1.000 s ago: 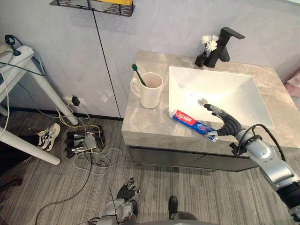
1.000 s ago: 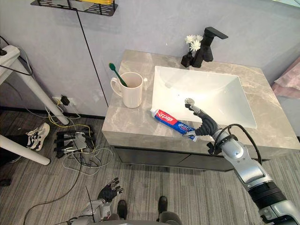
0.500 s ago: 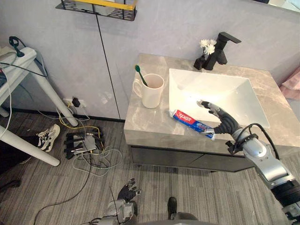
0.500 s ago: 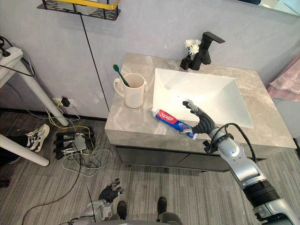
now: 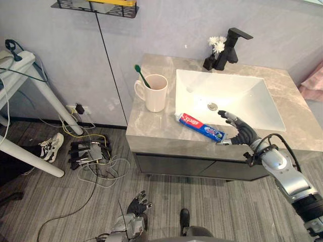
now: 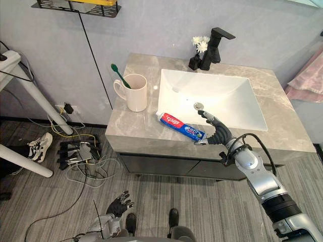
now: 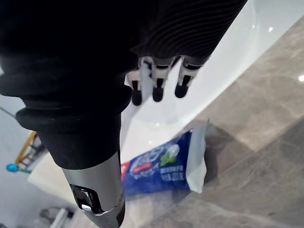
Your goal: Organize washtable
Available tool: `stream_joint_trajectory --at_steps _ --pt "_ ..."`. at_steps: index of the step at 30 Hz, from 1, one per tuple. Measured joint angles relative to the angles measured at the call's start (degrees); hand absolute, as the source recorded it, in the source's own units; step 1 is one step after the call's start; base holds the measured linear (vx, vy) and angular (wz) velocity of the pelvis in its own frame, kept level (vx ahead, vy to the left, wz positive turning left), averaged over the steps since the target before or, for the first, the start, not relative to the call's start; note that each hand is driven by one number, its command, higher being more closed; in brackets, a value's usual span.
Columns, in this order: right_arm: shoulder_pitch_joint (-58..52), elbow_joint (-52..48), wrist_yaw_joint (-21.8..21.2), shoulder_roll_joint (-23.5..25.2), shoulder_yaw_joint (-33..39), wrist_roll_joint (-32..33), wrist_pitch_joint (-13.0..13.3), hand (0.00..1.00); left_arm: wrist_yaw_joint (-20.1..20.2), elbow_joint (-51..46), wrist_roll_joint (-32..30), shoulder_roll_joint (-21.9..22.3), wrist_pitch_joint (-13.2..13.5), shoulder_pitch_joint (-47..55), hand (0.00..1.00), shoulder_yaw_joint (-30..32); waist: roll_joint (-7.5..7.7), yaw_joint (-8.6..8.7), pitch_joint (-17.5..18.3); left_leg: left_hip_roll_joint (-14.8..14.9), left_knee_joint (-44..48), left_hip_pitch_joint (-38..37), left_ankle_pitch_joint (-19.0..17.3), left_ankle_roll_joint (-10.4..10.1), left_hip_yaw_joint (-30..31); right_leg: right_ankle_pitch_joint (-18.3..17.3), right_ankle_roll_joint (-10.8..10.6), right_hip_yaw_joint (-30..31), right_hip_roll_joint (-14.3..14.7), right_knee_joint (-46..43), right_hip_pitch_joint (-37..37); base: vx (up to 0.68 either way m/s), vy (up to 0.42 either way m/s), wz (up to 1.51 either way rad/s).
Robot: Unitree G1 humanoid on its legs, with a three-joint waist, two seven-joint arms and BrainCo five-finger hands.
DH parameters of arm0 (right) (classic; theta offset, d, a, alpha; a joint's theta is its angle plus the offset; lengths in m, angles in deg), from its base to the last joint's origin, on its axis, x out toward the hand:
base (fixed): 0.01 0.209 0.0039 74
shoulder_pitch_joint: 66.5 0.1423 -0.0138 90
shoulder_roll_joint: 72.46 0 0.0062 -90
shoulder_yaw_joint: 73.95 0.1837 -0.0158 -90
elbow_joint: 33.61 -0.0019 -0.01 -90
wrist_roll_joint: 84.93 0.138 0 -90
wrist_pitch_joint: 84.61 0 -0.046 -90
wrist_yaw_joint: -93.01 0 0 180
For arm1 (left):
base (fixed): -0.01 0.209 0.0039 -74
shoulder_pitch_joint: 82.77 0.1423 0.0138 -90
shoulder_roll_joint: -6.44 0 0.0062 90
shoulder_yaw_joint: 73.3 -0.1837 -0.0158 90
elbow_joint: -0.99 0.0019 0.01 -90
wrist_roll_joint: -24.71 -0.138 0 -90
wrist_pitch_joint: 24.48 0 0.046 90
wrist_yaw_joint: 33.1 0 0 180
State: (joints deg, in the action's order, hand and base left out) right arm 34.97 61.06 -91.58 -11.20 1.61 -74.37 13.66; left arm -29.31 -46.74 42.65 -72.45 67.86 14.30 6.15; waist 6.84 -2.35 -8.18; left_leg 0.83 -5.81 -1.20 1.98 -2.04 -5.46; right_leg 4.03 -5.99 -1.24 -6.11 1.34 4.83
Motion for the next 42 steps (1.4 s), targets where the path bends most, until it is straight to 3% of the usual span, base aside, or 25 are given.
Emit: stream_joint_trajectory --at_steps 6,15,19,29,30,37,42 --pt "0.9 1.4 0.8 0.5 0.0 0.0 0.0 0.00 0.0 -0.2 0.0 -0.2 0.0 -0.5 0.00 0.1 1.37 -0.11 -0.8 -0.6 0.4 0.5 0.0 0.4 0.2 0.6 -0.4 0.0 -0.3 0.4 0.0 0.05 0.007 0.02" --pt "2.8 1.5 0.9 2.1 0.0 0.0 0.0 0.00 0.0 -1.8 0.5 -0.2 0.0 -0.6 0.00 0.1 0.94 -0.33 -2.6 -0.2 0.4 0.2 -1.1 1.1 0.4 1.7 -1.0 0.0 0.2 -0.1 0.0 0.03 0.003 0.00" --pt "2.8 1.5 0.9 2.3 -0.1 0.0 0.0 0.00 0.0 -2.3 0.5 0.1 0.0 -0.6 0.00 0.1 -0.10 -0.32 -3.5 1.2 0.4 0.4 -1.1 1.1 0.5 4.5 -1.1 0.0 1.5 0.0 0.4 0.00 0.000 0.00" --pt "3.1 2.6 1.0 4.1 -1.3 -0.5 0.0 0.00 -0.1 -2.6 1.7 0.3 -0.1 -0.9 0.00 1.3 -0.05 -0.36 -4.7 1.1 0.8 0.5 -1.2 1.1 0.2 4.5 -1.1 0.1 1.5 0.0 0.4 0.00 -0.001 0.00" --pt "3.7 2.6 1.0 4.0 -1.4 -0.5 0.0 1.00 -0.1 -3.5 1.7 0.3 -0.3 -0.8 0.00 2.0 0.04 -0.44 -5.4 1.1 0.9 0.4 -1.5 1.3 0.0 4.5 -1.0 0.7 1.4 0.0 0.4 -0.02 -0.010 -0.06" --pt "6.2 3.4 2.1 4.0 -1.9 -0.5 0.1 1.00 -0.2 -4.7 1.8 0.5 -0.5 -0.9 0.00 3.9 1.06 -1.59 -6.6 0.5 0.1 0.1 -1.1 0.7 -0.7 1.4 0.1 1.4 0.6 0.0 0.4 0.00 -0.033 -0.05" --pt "7.2 5.2 2.2 4.1 -2.2 -0.4 0.0 1.00 -0.2 -4.8 2.7 0.5 -0.5 -0.9 0.00 4.0 0.95 -1.66 -6.7 1.5 0.1 -1.1 -1.2 0.4 0.3 1.6 0.2 1.2 1.5 -0.3 -1.1 0.04 -0.032 0.08"
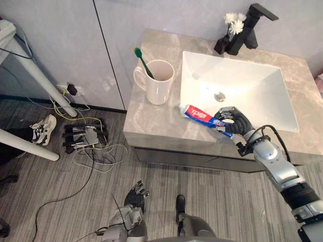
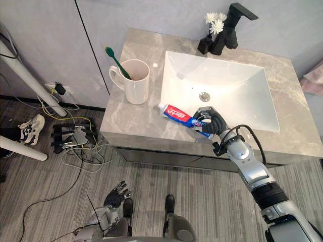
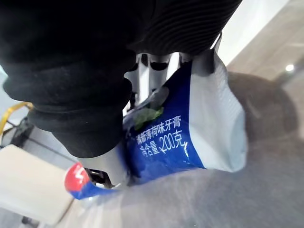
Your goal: Organize washtable
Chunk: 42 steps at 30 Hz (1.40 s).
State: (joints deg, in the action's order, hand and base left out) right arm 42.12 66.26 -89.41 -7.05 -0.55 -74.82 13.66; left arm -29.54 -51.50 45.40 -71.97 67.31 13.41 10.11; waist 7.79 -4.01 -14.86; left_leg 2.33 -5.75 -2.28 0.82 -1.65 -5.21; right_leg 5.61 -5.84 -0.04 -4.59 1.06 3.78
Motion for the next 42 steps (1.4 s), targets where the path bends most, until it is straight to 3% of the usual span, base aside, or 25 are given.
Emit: stream_joint_trajectory --at_steps 4,11,15,19,24,27,29,32,36,40,42 --pt "0.0 0.0 -0.1 0.4 0.0 0.0 0.2 1.00 0.0 0.0 0.1 -0.1 0.0 -0.1 0.00 0.0 -0.27 0.10 -0.2 1.8 0.3 0.1 -0.3 0.0 0.2 3.6 0.8 0.1 1.9 0.0 0.5 0.00 0.000 0.00" --pt "-0.4 -0.1 0.2 0.9 1.7 0.0 0.1 1.00 -0.2 -0.1 0.2 -0.4 0.0 -0.2 0.00 1.3 -0.35 0.08 -0.2 1.1 0.4 0.6 -0.2 0.2 0.3 4.2 0.8 -0.8 1.6 0.6 0.5 0.00 0.004 0.00" --pt "-0.5 -0.1 -0.2 1.4 3.1 0.1 0.2 1.00 -0.8 -1.4 1.2 -0.3 0.0 -0.1 0.00 5.1 -0.42 0.06 -0.2 0.9 1.9 1.7 -0.6 0.2 0.3 4.2 0.8 -1.2 1.4 1.1 0.7 0.00 0.000 0.00" --pt "-1.7 0.0 -0.1 3.7 9.3 0.1 -0.7 1.00 -2.6 -4.9 1.2 0.0 0.1 0.4 0.00 11.9 -1.23 0.13 -0.1 0.9 2.4 2.1 -0.7 0.2 0.4 4.1 0.8 -1.3 1.2 1.1 0.8 0.00 0.000 0.00" --pt "-2.1 -0.6 1.2 4.2 16.5 0.9 -1.4 1.00 -4.0 -14.0 1.6 1.0 0.4 3.8 0.00 20.5 -3.48 0.88 1.4 0.9 1.8 2.3 -1.1 0.2 0.5 4.1 0.8 -1.2 0.9 1.0 1.4 -0.01 0.002 -0.03" --pt "-3.3 -6.4 1.4 4.6 18.3 2.5 -2.1 1.00 -4.3 -23.8 2.7 0.7 0.5 7.3 0.00 23.4 -5.28 1.57 2.5 1.1 1.7 2.0 -1.0 0.2 0.6 4.1 0.8 -1.6 1.1 1.1 1.0 0.01 -0.004 0.02" --pt "-4.1 -11.0 1.4 6.5 18.7 4.1 -2.1 1.00 -4.6 -29.3 4.0 -0.8 0.6 8.7 0.00 25.0 -6.50 1.58 3.3 1.4 1.6 0.9 -0.9 0.0 0.6 4.1 0.8 -1.9 1.3 1.2 -0.2 0.00 -0.001 0.03" --pt "-5.6 -18.4 1.0 10.4 17.3 6.8 -1.9 1.00 -4.9 -37.6 6.5 -6.7 0.7 9.0 0.00 26.1 -7.67 1.47 4.8 1.6 1.5 -0.2 -1.1 0.2 1.3 4.1 0.8 -3.2 1.4 1.2 -1.7 -0.03 0.006 0.16" --pt "-6.5 -22.4 0.1 13.4 10.7 8.9 -1.9 1.00 -4.8 -47.6 10.5 -12.1 0.7 9.0 0.00 23.9 -7.94 1.12 5.8 1.5 1.5 -0.4 -1.1 0.2 1.9 4.1 0.8 -4.2 1.1 1.2 -2.6 -0.04 0.012 0.13" --pt "-7.2 -24.2 -2.7 14.4 1.9 10.1 -2.0 1.00 -3.5 -52.8 12.6 -13.9 0.0 7.6 0.00 13.6 -8.49 0.07 7.2 0.4 0.0 -0.5 0.1 0.4 2.1 2.3 -0.1 -5.0 -0.1 1.2 -2.9 -0.04 0.002 0.09" --pt "-6.9 -24.1 -3.0 15.6 -2.3 10.2 -2.2 1.00 -3.2 -52.2 13.5 -14.8 -1.1 6.5 0.00 6.9 -7.72 0.03 7.8 -1.0 0.0 -0.7 0.3 0.5 2.2 -0.7 0.0 -5.9 -1.3 1.1 -3.2 -0.01 -0.027 0.14"
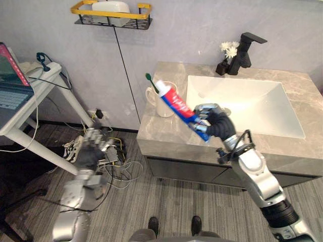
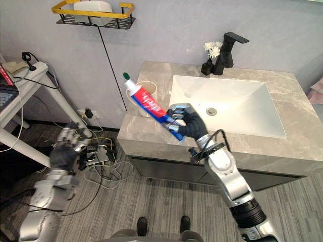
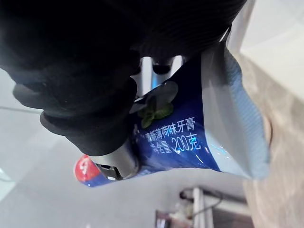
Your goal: Organize washtable
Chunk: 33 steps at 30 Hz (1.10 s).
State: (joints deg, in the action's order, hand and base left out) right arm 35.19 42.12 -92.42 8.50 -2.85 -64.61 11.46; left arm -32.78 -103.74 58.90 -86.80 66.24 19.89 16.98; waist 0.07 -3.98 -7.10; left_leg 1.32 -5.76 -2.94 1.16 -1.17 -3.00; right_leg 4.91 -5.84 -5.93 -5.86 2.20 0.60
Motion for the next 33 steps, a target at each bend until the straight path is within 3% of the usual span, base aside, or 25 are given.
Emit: stream_joint_trajectory --at_steps 2,6,14,24,33 --pt "1.9 2.1 -1.3 1.3 -5.6 0.1 -0.3 1.00 1.6 1.8 0.3 -0.3 -2.3 -2.5 0.00 -8.4 -0.57 0.19 0.5 -0.3 -0.1 -0.7 0.5 -0.5 0.5 -0.8 -0.1 -0.7 -0.3 -0.5 -0.3 0.02 -0.026 0.11" --pt "3.0 2.8 -2.8 4.4 -9.7 0.1 -1.0 1.00 3.4 2.0 1.1 -0.4 -4.3 -8.3 0.00 -16.5 -0.20 0.15 1.2 -0.4 -0.1 -0.5 0.9 -0.3 1.1 -0.9 0.0 -1.3 -0.4 -0.5 -0.3 -0.01 -0.016 0.07" --pt "3.8 3.1 -3.7 9.2 -11.8 -0.2 -1.0 1.00 3.1 2.6 1.1 -0.1 -4.3 -14.1 0.00 -19.3 0.15 0.19 3.8 -0.9 -0.1 -0.5 1.3 0.1 1.6 -0.8 0.0 -1.9 -0.8 -1.2 -0.4 0.00 -0.002 0.04" --pt "3.9 4.6 -4.8 9.5 -13.1 -0.8 -1.0 1.00 3.1 3.9 1.2 -0.4 -4.3 -14.1 0.00 -20.5 0.23 1.32 4.3 -1.5 -0.2 -0.4 2.0 0.0 1.9 -2.6 0.3 -2.0 -1.3 -3.5 1.0 -0.05 0.001 0.01" --pt "3.5 4.3 -4.5 9.3 -6.7 -1.9 -1.0 1.00 3.6 4.0 1.2 -6.2 -5.1 -7.7 0.00 -20.3 0.78 1.53 6.0 -1.5 -0.2 0.2 2.4 0.1 1.6 -2.3 0.1 -2.0 -1.2 -3.4 1.5 0.00 0.000 0.00"
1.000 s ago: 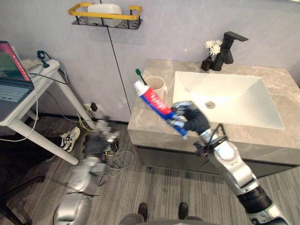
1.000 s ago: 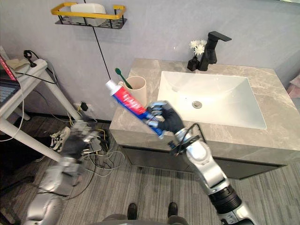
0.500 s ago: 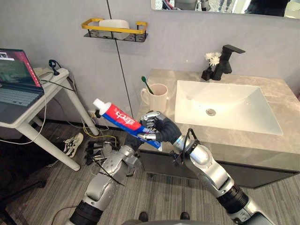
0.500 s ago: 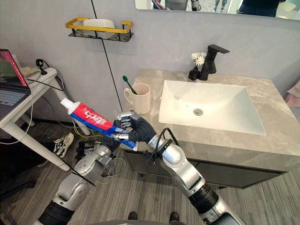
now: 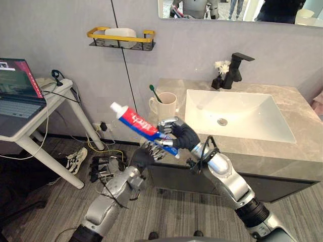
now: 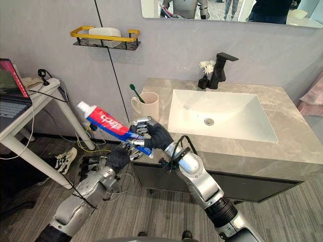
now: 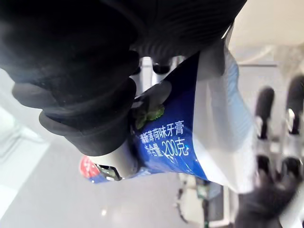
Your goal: Organize washtable
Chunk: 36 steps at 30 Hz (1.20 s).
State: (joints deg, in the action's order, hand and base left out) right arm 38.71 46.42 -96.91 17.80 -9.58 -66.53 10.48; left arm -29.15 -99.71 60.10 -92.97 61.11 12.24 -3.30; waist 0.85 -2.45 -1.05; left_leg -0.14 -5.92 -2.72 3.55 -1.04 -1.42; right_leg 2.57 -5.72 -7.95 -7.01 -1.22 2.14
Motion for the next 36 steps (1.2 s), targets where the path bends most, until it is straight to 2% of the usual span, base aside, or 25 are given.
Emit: stream_joint_trajectory --at_steps 6,10,19,27,32,36 --pt "-2.4 -2.8 1.2 -2.1 3.0 0.3 0.0 1.00 1.1 -1.4 0.1 -4.5 -0.4 4.9 0.00 1.9 0.53 -0.01 0.3 -0.1 0.0 0.0 0.0 -0.1 -0.2 -0.1 -0.1 0.0 -0.1 0.3 -0.1 0.00 0.000 0.00" --pt "-4.2 -4.6 1.3 -2.7 3.7 1.4 0.0 1.00 1.1 -5.3 2.8 -6.9 -0.5 6.2 0.00 3.2 0.59 -0.07 0.3 0.0 0.0 0.0 -0.2 -0.3 -0.3 -0.2 0.1 -0.1 -0.1 0.4 0.0 0.00 0.000 0.00" --pt "-4.6 -7.8 1.2 -2.6 5.3 2.4 0.0 1.00 1.0 -8.4 6.9 -8.0 -0.4 6.4 0.00 4.5 0.89 0.03 0.4 0.0 0.0 0.0 -0.3 -0.3 -0.4 -0.3 0.2 -0.1 -0.1 0.7 0.1 0.00 0.000 0.00" --pt "-6.3 -8.5 1.0 -3.0 6.1 2.4 -0.1 1.00 0.7 -17.4 9.6 -12.2 -0.3 7.0 0.00 5.8 1.01 -0.08 0.4 0.1 0.0 0.1 -0.3 -0.3 -0.3 -0.2 0.0 -0.2 -0.1 1.2 -0.1 0.01 0.000 0.00" --pt "-7.1 -11.6 1.2 -4.1 10.0 2.4 -0.1 1.00 0.5 -21.7 11.5 -15.9 0.2 7.6 0.00 7.4 1.18 0.00 0.2 0.0 0.0 0.0 -0.4 -0.1 -0.2 0.0 -0.2 -0.6 -0.2 1.4 -0.8 0.02 0.000 0.03" --pt "-9.0 -11.6 1.0 -4.0 10.1 2.4 -0.1 1.00 0.5 -23.5 13.1 -16.5 0.3 7.6 0.00 7.4 1.30 -0.02 0.1 0.0 0.0 0.0 -0.5 0.0 -0.2 -0.1 -0.3 -0.6 -0.2 1.5 -0.8 0.00 0.000 0.00"
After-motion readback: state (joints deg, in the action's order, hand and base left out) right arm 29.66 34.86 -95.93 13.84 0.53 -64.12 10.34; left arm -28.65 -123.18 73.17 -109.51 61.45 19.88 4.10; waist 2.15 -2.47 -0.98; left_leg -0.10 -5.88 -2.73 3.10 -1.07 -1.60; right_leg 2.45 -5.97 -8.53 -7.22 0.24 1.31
